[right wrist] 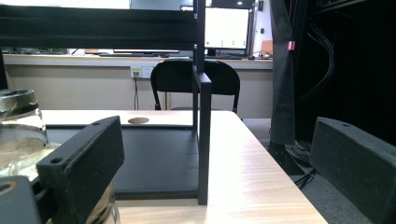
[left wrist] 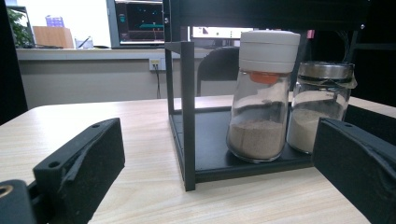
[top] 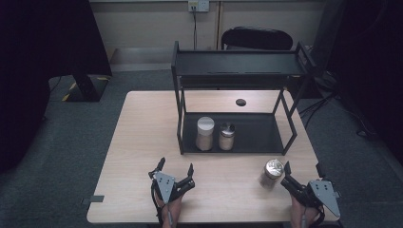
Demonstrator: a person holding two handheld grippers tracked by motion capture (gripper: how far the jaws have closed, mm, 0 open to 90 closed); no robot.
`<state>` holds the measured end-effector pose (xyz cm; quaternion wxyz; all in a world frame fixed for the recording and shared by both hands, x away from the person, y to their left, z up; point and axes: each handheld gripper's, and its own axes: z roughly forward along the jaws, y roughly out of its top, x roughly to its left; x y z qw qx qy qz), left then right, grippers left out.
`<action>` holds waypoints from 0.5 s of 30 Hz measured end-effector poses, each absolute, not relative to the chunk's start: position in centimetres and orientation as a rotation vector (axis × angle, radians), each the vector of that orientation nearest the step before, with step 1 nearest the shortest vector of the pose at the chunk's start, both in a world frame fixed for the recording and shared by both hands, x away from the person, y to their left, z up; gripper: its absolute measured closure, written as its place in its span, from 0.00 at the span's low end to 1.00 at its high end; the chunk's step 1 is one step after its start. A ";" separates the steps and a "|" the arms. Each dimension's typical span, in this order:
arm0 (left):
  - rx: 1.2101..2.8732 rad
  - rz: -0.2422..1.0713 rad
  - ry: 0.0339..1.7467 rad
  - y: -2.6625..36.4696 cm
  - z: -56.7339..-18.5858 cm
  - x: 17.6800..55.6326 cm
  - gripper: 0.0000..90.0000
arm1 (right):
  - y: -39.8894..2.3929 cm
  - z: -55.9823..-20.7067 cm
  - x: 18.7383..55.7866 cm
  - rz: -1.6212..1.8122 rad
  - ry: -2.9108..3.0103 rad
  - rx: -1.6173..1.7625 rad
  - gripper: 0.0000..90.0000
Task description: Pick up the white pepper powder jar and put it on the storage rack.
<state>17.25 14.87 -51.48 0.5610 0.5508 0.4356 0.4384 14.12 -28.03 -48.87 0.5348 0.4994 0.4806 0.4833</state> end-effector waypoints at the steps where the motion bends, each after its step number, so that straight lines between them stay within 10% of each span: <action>1: 1.298 1.033 1.026 14.9 -51.5 17.2 0.02 | -27.9 -49.0 14.1 1.150 1.139 1.193 0.02; 15: 1.299 1.029 1.023 14.9 -51.5 17.2 0.02 | -28.4 -50.1 14.6 1.140 1.139 1.219 0.03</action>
